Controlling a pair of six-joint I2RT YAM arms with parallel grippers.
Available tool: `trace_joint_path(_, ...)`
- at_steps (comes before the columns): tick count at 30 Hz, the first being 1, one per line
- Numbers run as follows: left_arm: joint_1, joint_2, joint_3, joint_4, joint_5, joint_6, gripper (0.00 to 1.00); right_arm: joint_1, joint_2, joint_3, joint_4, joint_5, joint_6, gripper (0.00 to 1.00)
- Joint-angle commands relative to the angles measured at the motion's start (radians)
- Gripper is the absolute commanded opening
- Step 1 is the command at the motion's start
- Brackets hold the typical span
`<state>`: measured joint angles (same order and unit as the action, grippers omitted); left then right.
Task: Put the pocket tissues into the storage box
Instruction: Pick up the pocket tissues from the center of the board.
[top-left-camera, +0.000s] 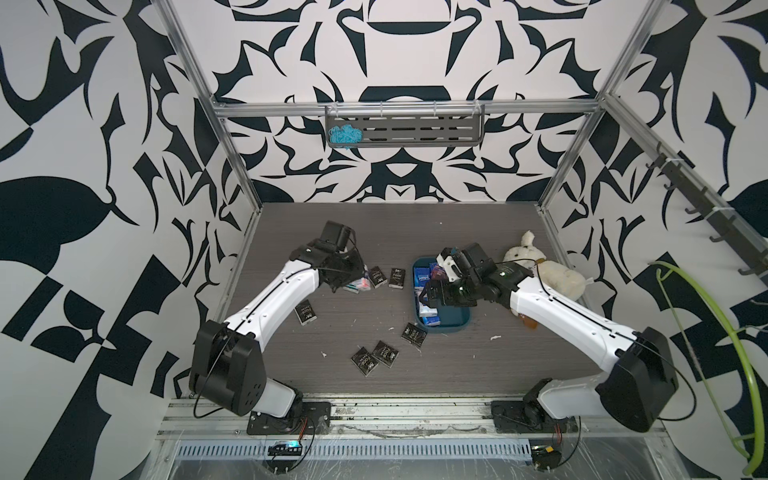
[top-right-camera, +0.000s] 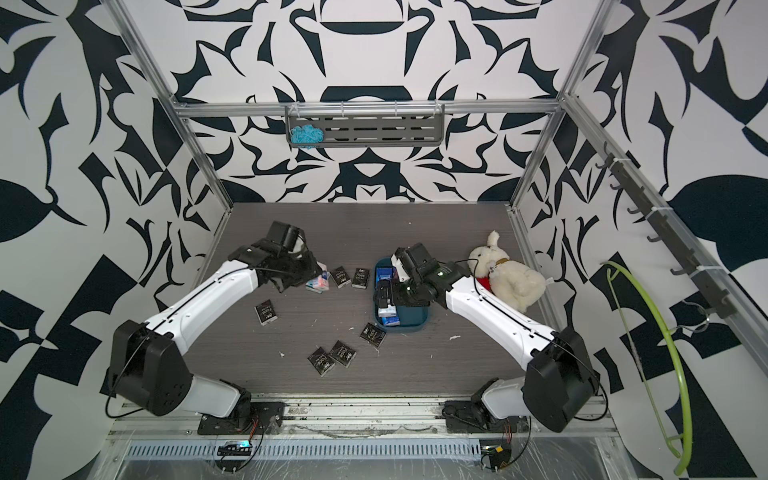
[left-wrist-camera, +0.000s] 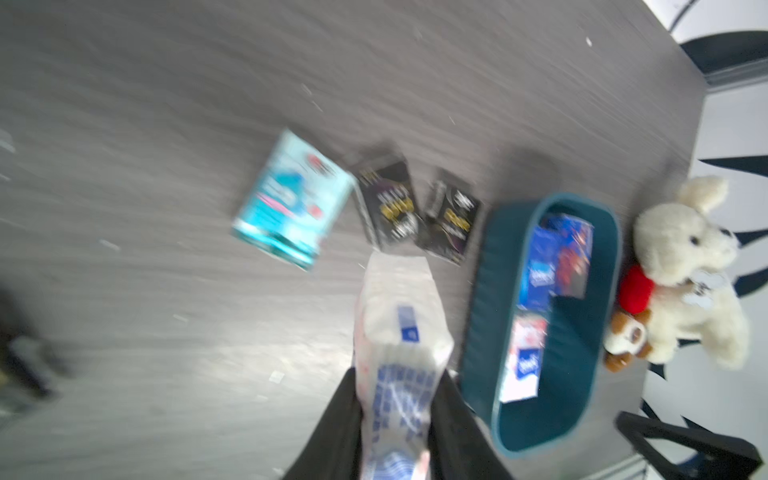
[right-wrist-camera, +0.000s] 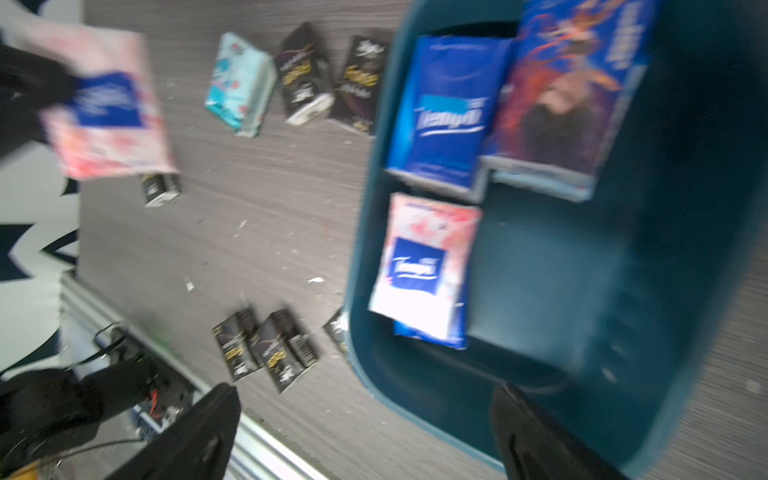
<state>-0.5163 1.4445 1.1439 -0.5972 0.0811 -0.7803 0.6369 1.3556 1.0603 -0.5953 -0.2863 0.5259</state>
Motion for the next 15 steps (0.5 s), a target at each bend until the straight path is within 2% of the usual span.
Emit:
trace_joint_path(1,-0.144,-0.023,-0.026,0.107,-0.082,-0.197,0.29,0.033,-0.038,-0.023,0.1,-0.088,0.033,1.0)
trace_joint_path(4,-0.254,-0.004,-0.014,0.121,-0.136,-0.253,0.3,0.065,-0.053,-0.052,0.144,-0.122,0.056,1.0)
trace_joint_path(8,-0.341,0.023,0.008,0.141,-0.19,-0.312,0.3,0.076,-0.093,-0.114,0.217,-0.163,0.096,0.99)
trace_joint_path(15,-0.401,0.038,0.02,0.198,-0.181,-0.371,0.3,0.076,-0.147,-0.18,0.261,-0.131,0.115,0.96)
